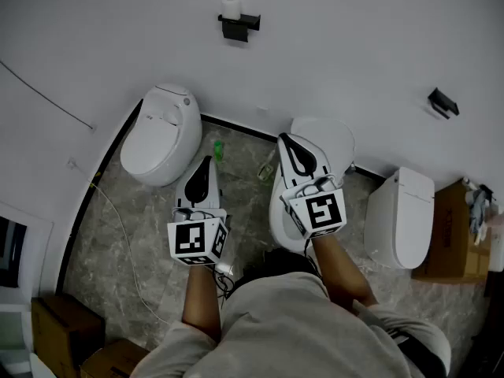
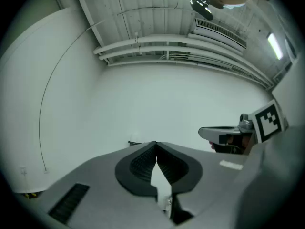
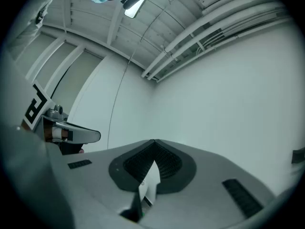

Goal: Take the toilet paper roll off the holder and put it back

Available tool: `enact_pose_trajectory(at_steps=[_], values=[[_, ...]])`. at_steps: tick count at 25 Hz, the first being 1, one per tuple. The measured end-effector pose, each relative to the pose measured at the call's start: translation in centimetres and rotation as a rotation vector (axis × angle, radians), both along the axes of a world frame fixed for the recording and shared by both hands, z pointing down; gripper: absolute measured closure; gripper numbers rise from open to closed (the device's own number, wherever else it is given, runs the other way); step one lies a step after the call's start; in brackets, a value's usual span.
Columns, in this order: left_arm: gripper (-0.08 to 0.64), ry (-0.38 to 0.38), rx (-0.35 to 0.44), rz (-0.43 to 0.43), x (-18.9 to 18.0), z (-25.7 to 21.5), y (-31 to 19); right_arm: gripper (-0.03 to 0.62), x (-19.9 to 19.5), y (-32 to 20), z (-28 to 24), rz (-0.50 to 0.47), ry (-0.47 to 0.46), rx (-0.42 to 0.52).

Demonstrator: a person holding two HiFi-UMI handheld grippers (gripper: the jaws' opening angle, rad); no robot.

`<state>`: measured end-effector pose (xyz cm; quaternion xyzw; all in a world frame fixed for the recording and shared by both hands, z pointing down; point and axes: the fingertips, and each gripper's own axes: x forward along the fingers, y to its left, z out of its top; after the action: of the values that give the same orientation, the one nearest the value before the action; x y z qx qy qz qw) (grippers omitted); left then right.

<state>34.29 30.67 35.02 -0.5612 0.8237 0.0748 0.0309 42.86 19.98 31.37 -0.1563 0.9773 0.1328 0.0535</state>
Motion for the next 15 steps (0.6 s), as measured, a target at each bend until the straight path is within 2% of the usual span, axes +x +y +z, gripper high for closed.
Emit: enact_pose_trajectory(at_steps=[6,15], values=[[0.55,0.032,-0.016,-0.009,-3.3,1.7,-1.3,0.588,-2.9,-1.7,2.1,-0.016,0.034,-0.015],[0.549,0.072,-0.054,0.029,-10.9,3.6,-8.1,0.588,-10.6,-9.0,3.9,0.006,0.051,-0.062]])
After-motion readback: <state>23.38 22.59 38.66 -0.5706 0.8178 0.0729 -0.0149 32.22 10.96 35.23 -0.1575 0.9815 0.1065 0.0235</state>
